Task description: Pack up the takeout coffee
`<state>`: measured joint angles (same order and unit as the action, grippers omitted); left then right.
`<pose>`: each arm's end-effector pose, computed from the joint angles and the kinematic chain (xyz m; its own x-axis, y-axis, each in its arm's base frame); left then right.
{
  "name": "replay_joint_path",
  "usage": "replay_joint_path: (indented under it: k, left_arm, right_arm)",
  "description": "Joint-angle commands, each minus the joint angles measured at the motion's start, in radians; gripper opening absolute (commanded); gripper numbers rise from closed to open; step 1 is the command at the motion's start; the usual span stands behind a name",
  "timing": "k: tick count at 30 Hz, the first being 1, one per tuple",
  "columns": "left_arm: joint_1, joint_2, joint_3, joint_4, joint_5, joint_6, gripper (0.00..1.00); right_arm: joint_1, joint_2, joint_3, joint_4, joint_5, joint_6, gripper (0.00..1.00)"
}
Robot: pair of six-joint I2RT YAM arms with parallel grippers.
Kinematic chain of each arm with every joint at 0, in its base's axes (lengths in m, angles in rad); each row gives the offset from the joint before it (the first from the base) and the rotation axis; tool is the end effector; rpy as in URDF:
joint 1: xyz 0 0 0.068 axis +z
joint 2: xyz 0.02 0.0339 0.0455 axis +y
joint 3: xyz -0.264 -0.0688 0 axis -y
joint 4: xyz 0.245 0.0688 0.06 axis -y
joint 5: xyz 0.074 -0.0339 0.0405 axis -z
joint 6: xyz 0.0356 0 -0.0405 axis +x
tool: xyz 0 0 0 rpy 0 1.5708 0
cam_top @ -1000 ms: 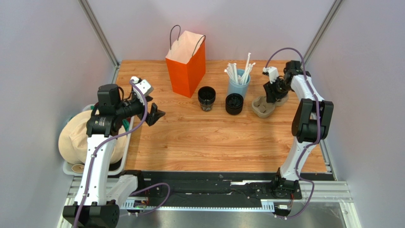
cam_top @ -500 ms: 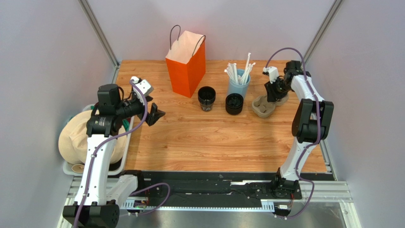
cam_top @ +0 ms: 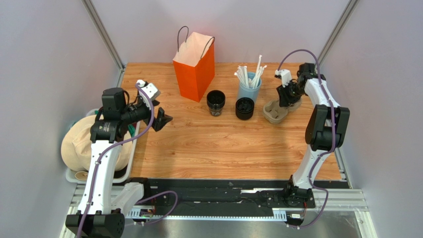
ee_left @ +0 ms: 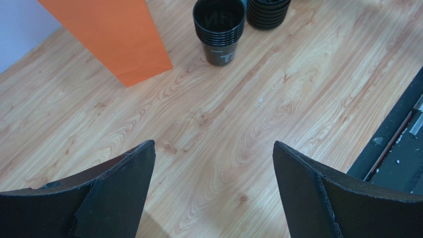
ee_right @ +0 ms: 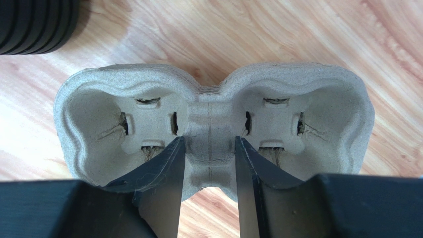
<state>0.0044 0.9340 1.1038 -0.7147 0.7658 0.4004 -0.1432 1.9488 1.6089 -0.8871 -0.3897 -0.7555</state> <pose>0.1797 -0.0239 0.3746 -0.2475 0.2799 -0.9276 0.7450 0.6671 0.0025 0.4023 -0.0443 0.2331 -0.6819 -0.5425 -0.4906 -0.6351 0.7719 0.0293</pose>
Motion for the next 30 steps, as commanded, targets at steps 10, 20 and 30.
replay_joint_path:
  k: [10,20,30]
  left_arm:
    - [-0.001,-0.006,0.001,0.011,0.017,0.029,0.97]
    - [0.0,-0.004,0.004,0.011,0.018,0.028,0.97]
    - [-0.001,-0.009,0.001,0.009,0.018,0.031,0.98]
  right_arm:
    - [-0.005,-0.016,0.092,-0.033,-0.046,0.073,0.34]
    - [0.01,-0.073,0.008,0.069,0.063,0.096,0.36]
    - [0.011,-0.154,0.017,0.024,0.015,0.113,0.36]
